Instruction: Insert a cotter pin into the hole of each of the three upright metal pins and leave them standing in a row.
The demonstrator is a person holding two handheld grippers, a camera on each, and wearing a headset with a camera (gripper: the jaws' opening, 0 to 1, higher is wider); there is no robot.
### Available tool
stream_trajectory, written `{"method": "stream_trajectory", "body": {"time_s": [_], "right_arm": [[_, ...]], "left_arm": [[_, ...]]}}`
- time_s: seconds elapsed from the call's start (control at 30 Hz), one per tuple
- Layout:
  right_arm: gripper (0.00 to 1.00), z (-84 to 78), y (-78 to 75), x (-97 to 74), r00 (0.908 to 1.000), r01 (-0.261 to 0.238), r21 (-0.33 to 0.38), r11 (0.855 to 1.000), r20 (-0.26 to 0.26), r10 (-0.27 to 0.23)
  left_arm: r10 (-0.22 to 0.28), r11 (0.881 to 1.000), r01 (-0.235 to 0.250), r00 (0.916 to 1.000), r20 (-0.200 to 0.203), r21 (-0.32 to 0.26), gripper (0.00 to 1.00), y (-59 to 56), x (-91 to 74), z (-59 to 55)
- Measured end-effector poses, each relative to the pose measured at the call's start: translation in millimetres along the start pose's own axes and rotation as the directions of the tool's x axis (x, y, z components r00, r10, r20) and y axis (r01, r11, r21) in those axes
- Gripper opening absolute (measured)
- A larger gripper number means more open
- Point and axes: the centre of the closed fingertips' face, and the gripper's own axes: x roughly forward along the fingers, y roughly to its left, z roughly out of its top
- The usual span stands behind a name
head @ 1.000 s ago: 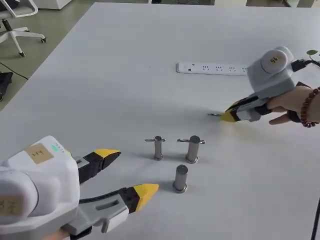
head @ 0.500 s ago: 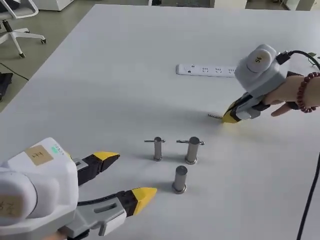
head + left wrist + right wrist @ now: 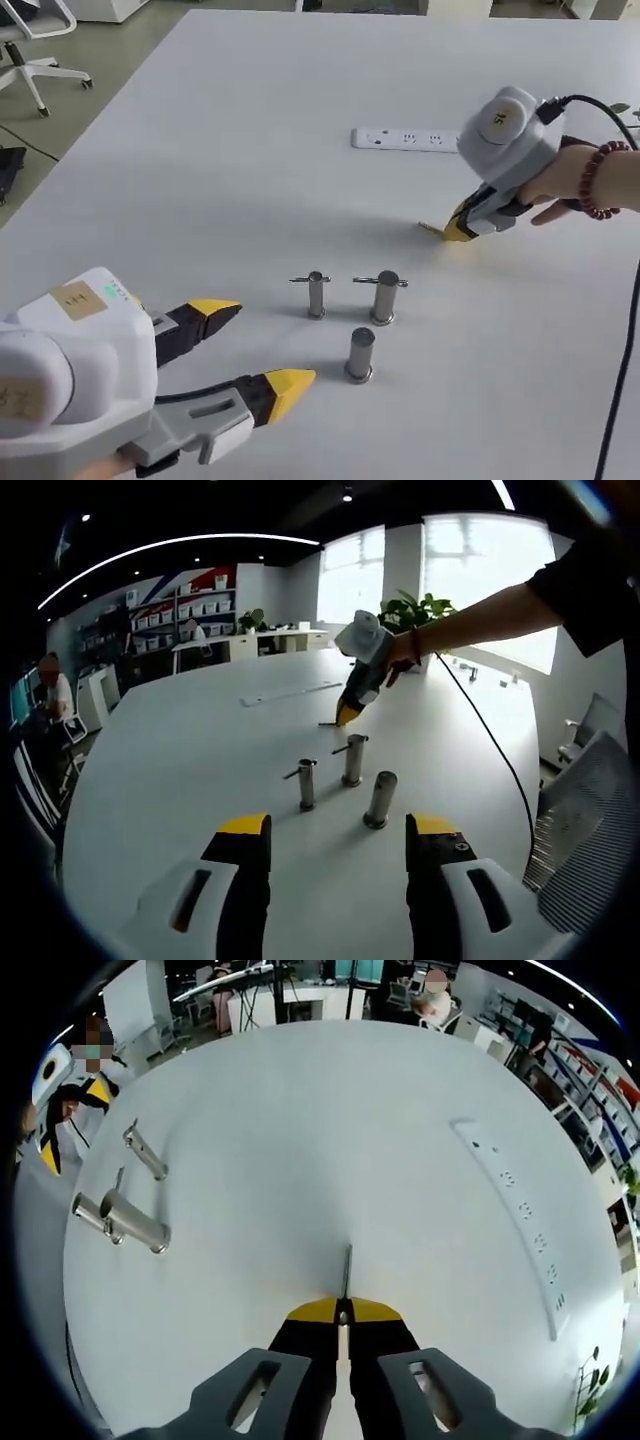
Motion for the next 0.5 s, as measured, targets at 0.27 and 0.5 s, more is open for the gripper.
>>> {"method": "stream_trajectory", "body": {"time_s": [0.27, 0.5], "right_arm": [[0.00, 10.6, -4.0, -5.0, 0.9996, 0.022, -0.047, 0.999, 0.018, -0.021], [0.00, 21.2, 13.8, -28.5, 0.9983, 0.043, -0.111, 0.993, 0.043, -0.039]], "left_arm": [[0.021, 1.000, -0.021, 0.9997, -0.008, -0.006, 0.50, 4.8, -2.6, 2.6], [0.021, 1.000, -0.021, 0.9998, -0.003, 0.007, 0.49, 2.4, -8.4, 7.2]]}}
